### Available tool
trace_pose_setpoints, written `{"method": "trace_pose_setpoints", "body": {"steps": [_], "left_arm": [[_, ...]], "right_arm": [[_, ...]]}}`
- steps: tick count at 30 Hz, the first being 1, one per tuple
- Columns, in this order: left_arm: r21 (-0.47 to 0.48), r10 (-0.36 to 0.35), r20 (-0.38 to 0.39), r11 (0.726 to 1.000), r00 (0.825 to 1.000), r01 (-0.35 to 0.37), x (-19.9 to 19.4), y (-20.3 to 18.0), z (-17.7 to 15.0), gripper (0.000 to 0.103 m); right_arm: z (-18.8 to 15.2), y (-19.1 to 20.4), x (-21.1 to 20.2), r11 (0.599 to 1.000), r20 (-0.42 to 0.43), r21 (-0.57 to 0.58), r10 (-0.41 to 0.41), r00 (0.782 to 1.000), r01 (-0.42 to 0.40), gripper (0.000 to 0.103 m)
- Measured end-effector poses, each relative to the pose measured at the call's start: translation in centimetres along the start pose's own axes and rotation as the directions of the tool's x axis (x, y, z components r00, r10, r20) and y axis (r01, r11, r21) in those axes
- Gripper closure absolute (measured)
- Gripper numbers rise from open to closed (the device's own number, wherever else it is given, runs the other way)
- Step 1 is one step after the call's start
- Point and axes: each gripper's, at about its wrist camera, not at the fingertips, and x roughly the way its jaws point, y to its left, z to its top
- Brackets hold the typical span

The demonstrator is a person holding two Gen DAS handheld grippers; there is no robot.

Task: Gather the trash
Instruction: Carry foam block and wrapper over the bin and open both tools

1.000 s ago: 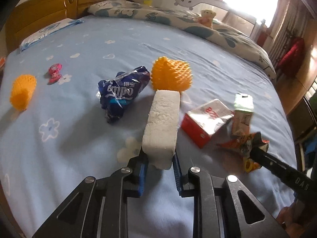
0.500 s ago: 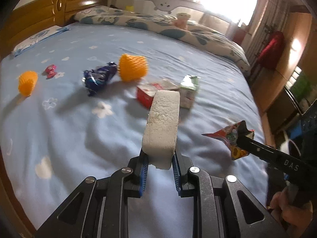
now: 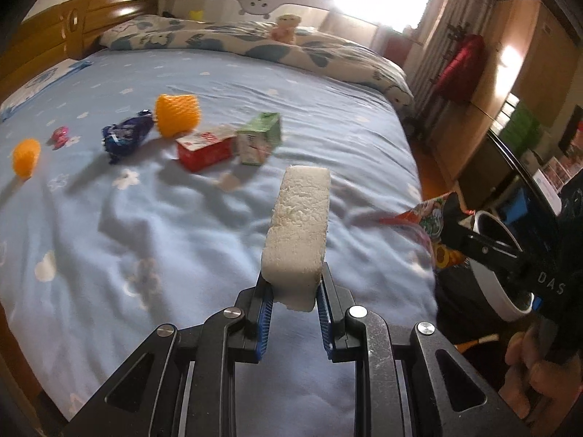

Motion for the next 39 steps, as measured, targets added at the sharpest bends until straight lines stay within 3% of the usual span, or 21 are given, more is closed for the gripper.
{"method": "trace_pose_setpoints", "body": {"steps": [21,39], "left_arm": [[0.134,-0.085,-0.037,0.987,0.996,0.089,-0.1,-7.1,0.1,0.082],[0.251,-0.172,-0.070,0.950,0.983,0.184,1.2,-13.9,1.1,0.082]], "right_arm": [[-2.0,-6.0,-7.5,0.993,0.083,0.099,-0.071,0.994,0.062,0.101],[-2.8,-11.2,-12.8,0.971,0.134,0.184,-0.176,0.975,0.150,0.101]]}}
